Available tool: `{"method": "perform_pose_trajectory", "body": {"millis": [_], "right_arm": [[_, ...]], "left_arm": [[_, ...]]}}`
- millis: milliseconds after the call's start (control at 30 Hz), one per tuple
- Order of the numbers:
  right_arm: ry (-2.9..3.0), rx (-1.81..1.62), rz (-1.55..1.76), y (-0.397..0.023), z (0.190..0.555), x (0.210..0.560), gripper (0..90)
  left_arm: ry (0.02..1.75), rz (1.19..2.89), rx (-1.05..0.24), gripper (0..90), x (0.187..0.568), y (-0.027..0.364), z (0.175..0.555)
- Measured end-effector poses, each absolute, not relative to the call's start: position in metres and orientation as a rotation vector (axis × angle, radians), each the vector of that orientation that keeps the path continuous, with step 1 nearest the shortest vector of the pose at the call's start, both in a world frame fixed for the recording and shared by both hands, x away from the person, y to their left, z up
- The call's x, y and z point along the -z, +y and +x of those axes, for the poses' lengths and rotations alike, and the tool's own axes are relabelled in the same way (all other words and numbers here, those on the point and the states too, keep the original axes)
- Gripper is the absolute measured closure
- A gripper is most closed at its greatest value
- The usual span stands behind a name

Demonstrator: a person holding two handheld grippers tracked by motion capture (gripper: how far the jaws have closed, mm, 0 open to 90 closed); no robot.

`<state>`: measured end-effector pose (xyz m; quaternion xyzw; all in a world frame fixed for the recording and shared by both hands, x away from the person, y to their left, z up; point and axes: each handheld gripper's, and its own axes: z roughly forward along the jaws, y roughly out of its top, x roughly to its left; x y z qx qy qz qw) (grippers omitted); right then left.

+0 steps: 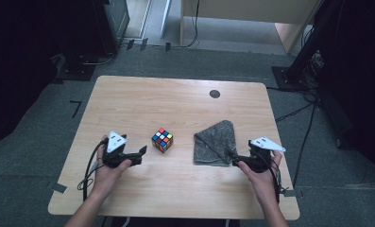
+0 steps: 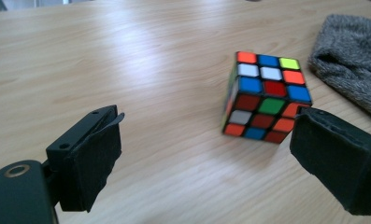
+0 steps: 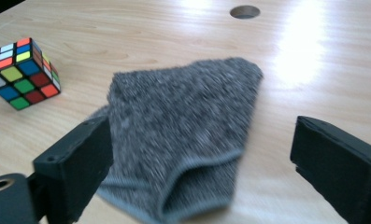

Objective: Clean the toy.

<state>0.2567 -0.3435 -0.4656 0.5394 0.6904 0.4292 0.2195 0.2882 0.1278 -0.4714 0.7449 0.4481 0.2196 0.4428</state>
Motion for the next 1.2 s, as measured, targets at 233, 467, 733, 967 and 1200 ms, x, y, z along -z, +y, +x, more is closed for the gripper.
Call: {"method": "perform_pose_trajectory", "body": {"millis": [233, 467, 733, 967, 1200], "right_arm": [[1.897, -1.092, 1.577, -0.384, 0.235, 0.483, 0.1], [1.865, -1.002, 1.712, -0.416, 0.216, 0.509, 0.0], [1.864, -0.911, 1.735, -0.422, 0.216, 0.524, 0.0], [1.889, -0.812, 1.674, -0.413, 0.214, 0.527, 0.0], [1.878, -0.808, 1.683, -0.413, 0.216, 0.527, 0.0]], "left_arm": [[1.256, 1.807, -0.596, 9.4, 0.482, 0.192, 0.274], [1.444, 1.827, -0.631, 13.5, 0.505, 0.228, 0.266], [1.46, 1.952, -0.646, 13.3, 0.517, 0.221, 0.263], [1.451, 1.975, -0.607, 10.7, 0.518, 0.219, 0.264], [1.449, 1.98, -0.603, 9.1, 0.518, 0.219, 0.264]]}}
